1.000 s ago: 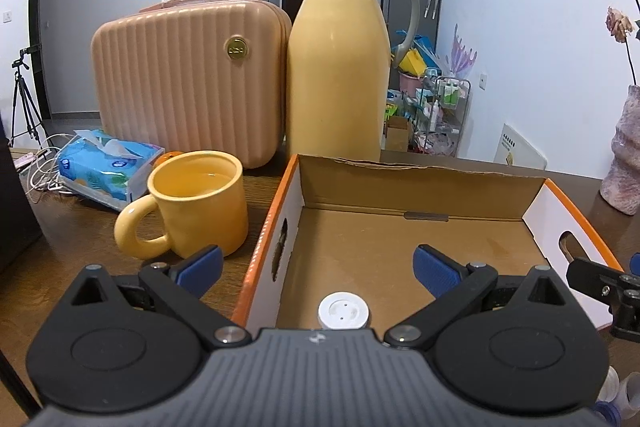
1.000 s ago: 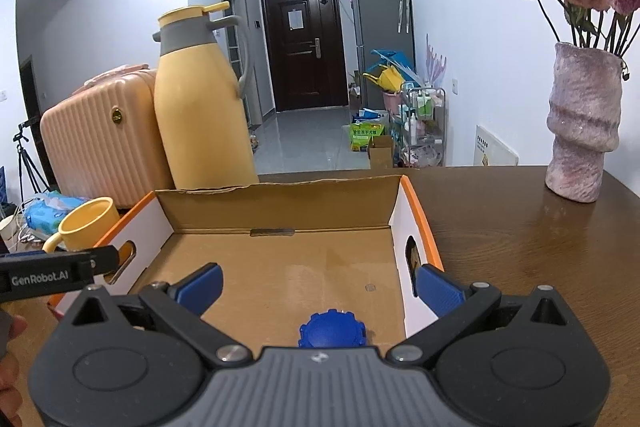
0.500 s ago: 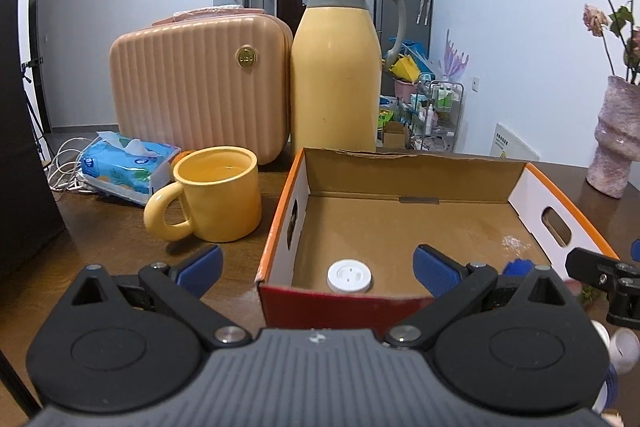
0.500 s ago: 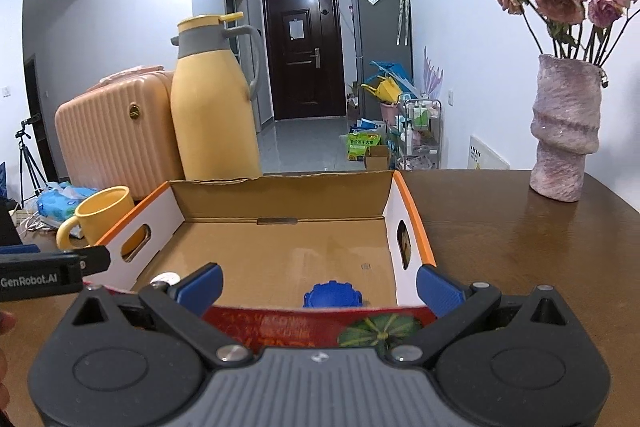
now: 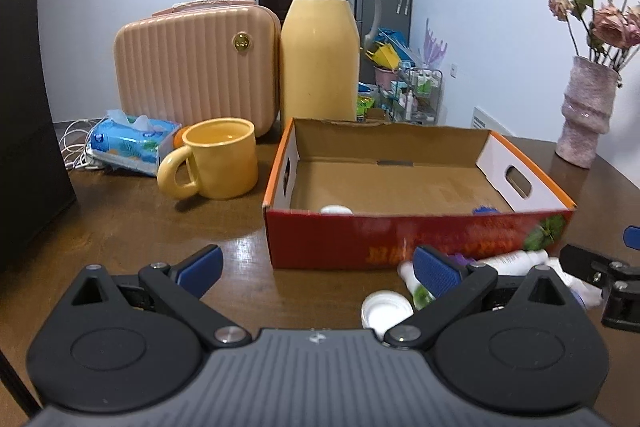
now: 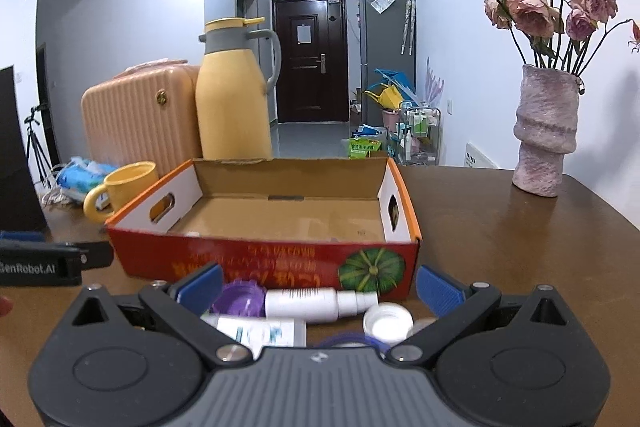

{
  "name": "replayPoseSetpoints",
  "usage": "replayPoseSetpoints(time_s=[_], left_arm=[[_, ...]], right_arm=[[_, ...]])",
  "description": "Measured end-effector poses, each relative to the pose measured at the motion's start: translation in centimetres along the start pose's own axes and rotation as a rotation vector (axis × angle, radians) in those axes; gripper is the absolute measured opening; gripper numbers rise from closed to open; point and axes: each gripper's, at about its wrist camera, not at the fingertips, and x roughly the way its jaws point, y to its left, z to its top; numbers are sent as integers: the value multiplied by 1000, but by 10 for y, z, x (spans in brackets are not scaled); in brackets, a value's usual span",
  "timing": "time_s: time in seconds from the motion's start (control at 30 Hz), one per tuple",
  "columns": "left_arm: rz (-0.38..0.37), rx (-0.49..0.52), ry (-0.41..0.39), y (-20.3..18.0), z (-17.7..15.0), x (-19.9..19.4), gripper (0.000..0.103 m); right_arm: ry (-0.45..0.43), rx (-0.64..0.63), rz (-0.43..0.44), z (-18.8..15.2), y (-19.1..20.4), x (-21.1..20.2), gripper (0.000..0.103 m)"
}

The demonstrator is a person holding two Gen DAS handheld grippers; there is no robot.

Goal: Organize rigid objects
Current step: 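Reach the left tool to the red lint brush while the right tool reaches the white plug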

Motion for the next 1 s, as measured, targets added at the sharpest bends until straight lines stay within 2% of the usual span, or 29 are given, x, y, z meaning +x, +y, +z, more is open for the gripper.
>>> replayPoseSetpoints(time_s=[0.63, 1.0], left_arm=[[-55, 46, 97, 2, -54, -46, 103], [-73, 51, 133, 3, -68, -48, 103]], right_arm=[[44, -100, 11, -53, 1, -63, 103], [122, -163, 112, -72, -13, -43, 101]])
